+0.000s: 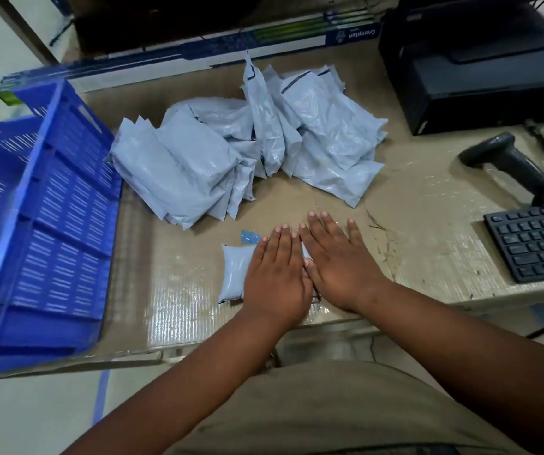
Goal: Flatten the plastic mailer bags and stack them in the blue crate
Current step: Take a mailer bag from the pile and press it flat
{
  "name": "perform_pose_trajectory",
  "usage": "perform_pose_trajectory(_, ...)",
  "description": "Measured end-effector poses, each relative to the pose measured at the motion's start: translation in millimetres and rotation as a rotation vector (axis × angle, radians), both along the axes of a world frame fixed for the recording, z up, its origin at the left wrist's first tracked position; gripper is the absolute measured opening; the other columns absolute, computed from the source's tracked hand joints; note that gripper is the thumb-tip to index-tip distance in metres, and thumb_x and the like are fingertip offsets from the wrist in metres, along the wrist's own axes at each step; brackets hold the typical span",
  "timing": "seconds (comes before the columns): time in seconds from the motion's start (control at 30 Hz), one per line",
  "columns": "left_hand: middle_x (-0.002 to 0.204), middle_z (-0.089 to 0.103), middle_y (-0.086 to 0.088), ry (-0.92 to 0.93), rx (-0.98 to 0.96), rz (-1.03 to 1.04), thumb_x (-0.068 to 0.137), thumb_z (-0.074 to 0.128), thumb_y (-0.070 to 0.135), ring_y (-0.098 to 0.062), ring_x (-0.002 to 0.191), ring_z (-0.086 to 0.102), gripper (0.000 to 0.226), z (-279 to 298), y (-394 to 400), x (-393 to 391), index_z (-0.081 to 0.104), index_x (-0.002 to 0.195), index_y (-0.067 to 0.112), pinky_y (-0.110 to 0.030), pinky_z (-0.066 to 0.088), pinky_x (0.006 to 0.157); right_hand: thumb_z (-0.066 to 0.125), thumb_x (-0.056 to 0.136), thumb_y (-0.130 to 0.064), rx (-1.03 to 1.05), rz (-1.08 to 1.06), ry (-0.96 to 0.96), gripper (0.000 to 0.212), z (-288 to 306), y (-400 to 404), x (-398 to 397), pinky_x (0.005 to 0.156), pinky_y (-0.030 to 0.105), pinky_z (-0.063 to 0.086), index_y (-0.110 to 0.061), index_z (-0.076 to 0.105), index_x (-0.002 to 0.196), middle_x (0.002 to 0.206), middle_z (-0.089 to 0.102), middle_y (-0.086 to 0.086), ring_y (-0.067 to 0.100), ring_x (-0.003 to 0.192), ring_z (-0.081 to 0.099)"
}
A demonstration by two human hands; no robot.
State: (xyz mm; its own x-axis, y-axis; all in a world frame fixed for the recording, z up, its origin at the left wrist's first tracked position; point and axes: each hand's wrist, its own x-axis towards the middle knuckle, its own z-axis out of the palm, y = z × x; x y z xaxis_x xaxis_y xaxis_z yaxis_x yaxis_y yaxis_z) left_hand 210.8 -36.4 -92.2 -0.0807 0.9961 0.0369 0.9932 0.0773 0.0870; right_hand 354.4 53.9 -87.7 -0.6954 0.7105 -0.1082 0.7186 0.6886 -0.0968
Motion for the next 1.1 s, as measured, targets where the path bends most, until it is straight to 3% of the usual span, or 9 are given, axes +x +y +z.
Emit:
perform_pose_trajectory(0.1,0.173,0.018,-0.016,-0.036,-0.025,-0.008,0.105,0.026,0.039,-0.027,0.162,0.011,0.069,2.6,0.9,-5.2,0.025,0.165,0.005,-0.047,0.009,0.131,0.012,0.106,-0.052,0.002,0.009,-0.012,0.070,1.6,-0.6,0.9,0.128,0.062,0.002,-0.020,0.013,0.169,0.177,0.001,0.004,0.025,0.163,-0.001)
perform_pose_trajectory(0.23,0.175,0.013,-0.013,-0.093,-0.089,-0.076,0.104,0.017,0.044,-0.025,0.162,0.008,0.072,11.0,1.5,-16.5,0.021,0.166,0.007,-0.044,0.006,0.132,0.014,0.105,-0.054,0.028,-0.012,-0.024,0.073,5.8,-1.2,-0.2,0.127,0.064,0.006,-0.015,0.027,0.166,0.176,0.013,0.007,0.027,0.163,0.009)
perform_pose_trajectory(0.37,0.165,0.037,-0.018,0.005,0.010,-0.092,0.102,0.032,0.036,-0.033,0.156,0.030,0.066,23.3,-6.3,-35.4,0.038,0.159,0.002,-0.048,0.016,0.130,0.022,0.106,-0.047,0.094,-0.002,0.077,0.069,22.8,-9.5,-7.0,0.129,0.060,0.012,-0.009,0.030,0.163,0.174,0.019,0.013,0.029,0.162,0.012)
perform_pose_trajectory(0.5,0.160,0.045,-0.020,0.063,0.050,-0.090,0.105,0.037,0.031,-0.035,0.153,0.035,0.058,18.4,-16.9,-53.3,0.047,0.154,0.001,-0.052,0.022,0.127,0.016,0.106,-0.043,-0.043,0.060,0.202,0.069,24.5,-30.7,-35.3,0.132,0.047,0.007,-0.010,0.024,0.166,0.175,0.014,0.012,0.025,0.163,0.007)
perform_pose_trajectory(0.67,0.167,0.036,-0.015,0.005,0.042,-0.024,0.108,0.030,0.034,-0.029,0.159,0.025,0.059,3.1,-31.4,-54.2,0.043,0.157,0.005,-0.051,0.021,0.128,0.010,0.107,-0.048,-0.088,0.057,0.184,0.070,0.7,-38.0,-42.4,0.131,0.048,0.010,-0.013,0.028,0.165,0.174,0.020,0.009,0.023,0.162,0.012)
perform_pose_trajectory(0.83,0.172,0.026,-0.011,-0.060,0.046,0.059,0.109,0.025,0.039,-0.026,0.162,0.013,0.062,-0.4,-31.0,-50.2,0.033,0.163,0.009,-0.051,0.015,0.129,0.011,0.108,-0.048,-0.103,0.075,0.183,0.066,2.4,-31.6,-40.7,0.131,0.048,0.008,-0.019,0.020,0.167,0.176,0.011,0.002,0.018,0.163,0.003)
perform_pose_trajectory(1.1,0.175,0.016,-0.009,-0.118,0.030,-0.008,0.110,0.021,0.045,-0.021,0.163,0.006,0.066,-7.5,-32.6,-68.2,0.023,0.166,0.009,-0.049,0.012,0.131,0.015,0.111,-0.049,-0.046,0.090,0.122,0.063,-3.4,-30.4,-40.8,0.131,0.050,0.012,-0.022,0.018,0.168,0.176,0.009,0.003,0.024,0.163,0.005)
